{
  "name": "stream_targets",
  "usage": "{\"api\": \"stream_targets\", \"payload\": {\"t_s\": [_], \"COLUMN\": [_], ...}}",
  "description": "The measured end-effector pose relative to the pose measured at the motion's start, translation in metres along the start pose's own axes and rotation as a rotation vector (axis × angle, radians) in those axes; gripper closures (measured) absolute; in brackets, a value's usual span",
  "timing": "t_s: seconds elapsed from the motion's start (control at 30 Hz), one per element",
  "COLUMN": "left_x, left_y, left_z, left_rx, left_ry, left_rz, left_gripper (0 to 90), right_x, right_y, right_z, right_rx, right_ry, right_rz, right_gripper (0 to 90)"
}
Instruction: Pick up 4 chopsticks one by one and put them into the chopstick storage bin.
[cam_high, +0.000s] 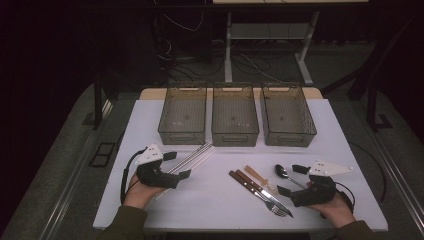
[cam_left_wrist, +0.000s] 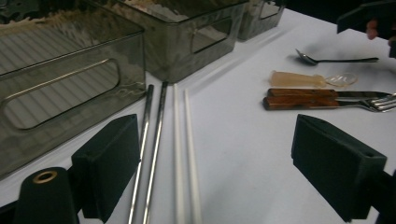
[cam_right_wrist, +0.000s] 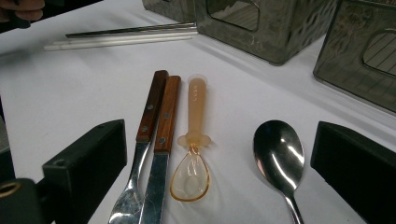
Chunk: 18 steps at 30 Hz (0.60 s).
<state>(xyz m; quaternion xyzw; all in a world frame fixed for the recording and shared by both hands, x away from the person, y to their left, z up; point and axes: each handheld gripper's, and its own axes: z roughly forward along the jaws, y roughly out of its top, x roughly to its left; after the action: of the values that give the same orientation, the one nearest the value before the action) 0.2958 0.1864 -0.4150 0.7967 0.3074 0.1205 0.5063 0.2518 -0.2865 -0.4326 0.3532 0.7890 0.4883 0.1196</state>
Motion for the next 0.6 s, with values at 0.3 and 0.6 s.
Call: {"api": "stream_targets", "payload": {"t_s": [0.3, 0.6], "left_x": [0.009, 0.012], "left_y": [0.000, 0.003], "left_z": [0.003, 0.007], "left_rx": [0.014, 0.036], "left_ry": [0.009, 0.016], "left_rz": [0.023, 0.051], "left_gripper": [30.6, 45.0], "right_x": [-0.001, -0.001], "right_y": [0.000, 0.000], "right_z": [0.001, 0.000], "right_rx": [0.004, 0.000], "right_ry": [-0.008, -0.016], "right_rz": [0.006, 0.010], "right_gripper": [3.8, 3.8]}}
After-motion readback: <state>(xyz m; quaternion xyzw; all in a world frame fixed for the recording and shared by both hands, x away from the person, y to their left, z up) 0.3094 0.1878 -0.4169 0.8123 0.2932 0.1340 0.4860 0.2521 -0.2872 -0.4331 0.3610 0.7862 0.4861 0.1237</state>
